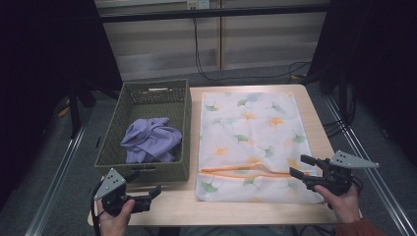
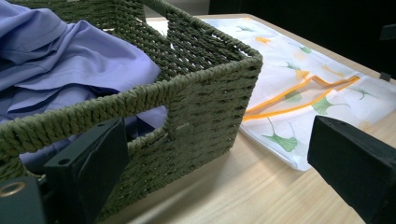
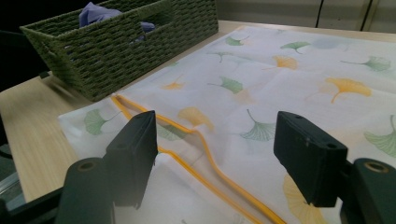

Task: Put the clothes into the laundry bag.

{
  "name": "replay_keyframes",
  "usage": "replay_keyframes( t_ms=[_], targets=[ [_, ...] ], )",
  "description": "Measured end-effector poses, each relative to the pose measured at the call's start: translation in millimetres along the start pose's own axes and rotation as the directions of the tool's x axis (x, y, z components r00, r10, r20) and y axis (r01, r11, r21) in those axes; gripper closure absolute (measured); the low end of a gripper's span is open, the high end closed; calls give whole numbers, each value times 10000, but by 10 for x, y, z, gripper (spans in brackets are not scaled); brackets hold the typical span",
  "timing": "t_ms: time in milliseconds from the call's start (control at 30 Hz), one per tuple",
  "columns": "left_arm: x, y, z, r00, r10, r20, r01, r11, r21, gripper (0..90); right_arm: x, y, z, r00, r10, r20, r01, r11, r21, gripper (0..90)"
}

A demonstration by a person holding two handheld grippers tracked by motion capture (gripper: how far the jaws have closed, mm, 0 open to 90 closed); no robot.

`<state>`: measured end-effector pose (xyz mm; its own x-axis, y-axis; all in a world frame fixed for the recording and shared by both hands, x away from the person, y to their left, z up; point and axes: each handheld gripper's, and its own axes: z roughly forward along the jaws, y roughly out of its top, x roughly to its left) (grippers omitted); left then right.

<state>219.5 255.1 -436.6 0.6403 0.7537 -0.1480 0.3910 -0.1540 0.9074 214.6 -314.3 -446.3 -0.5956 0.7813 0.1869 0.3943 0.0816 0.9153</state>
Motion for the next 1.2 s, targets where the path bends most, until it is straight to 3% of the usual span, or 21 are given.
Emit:
replay_keyframes(
  t_ms=[133, 400, 567, 800, 867, 900, 1000, 1133, 1200],
  targets=[
    [-7, 6, 17, 10000, -2, 31, 2, 10000, -5, 51, -22, 1, 11, 9994, 34, -330, -29, 9999, 160, 303],
    [4, 8, 24, 10000, 37, 66, -36, 10000, -53, 66, -48, 1, 19, 9992, 285, -291, -277, 9993, 260, 303],
    [-24, 3, 10, 9997, 169, 180, -168, 9999, -28, 66, -11, 2, 52, 9998, 71, -165, -64, 9991, 428, 303],
    [-42, -17, -38, 9991, 239, 355, -238, 9997, -47, 65, 53, 33, 152, 9989, 84, -455, -44, 9962, 865, 345],
    [-52, -16, -42, 9989, 290, 364, -287, 9995, -90, 64, 91, 71, 178, 9962, 18, -872, 76, 9942, 1077, 398],
    [-59, -14, -42, 9989, 317, 342, -315, 9995, -61, 65, 130, 100, 184, 9970, -111, -760, 194, 9938, 1094, 399],
    [-64, -10, -28, 9990, 261, 356, -259, 9996, -67, 65, 189, 186, 260, 9910, -58, -1339, 220, 9926, 1196, 458],
    [-57, -6, -12, 9992, 141, 385, -138, 9999, -67, 65, 201, 223, 369, 9859, -80, -1671, 318, 9896, 1403, 488],
    [-67, 4, -9, 9992, 360, 146, -358, 9993, -119, 54, 242, 263, 496, 9811, -405, -1890, 745, 9815, 1763, 502]
  ],
)
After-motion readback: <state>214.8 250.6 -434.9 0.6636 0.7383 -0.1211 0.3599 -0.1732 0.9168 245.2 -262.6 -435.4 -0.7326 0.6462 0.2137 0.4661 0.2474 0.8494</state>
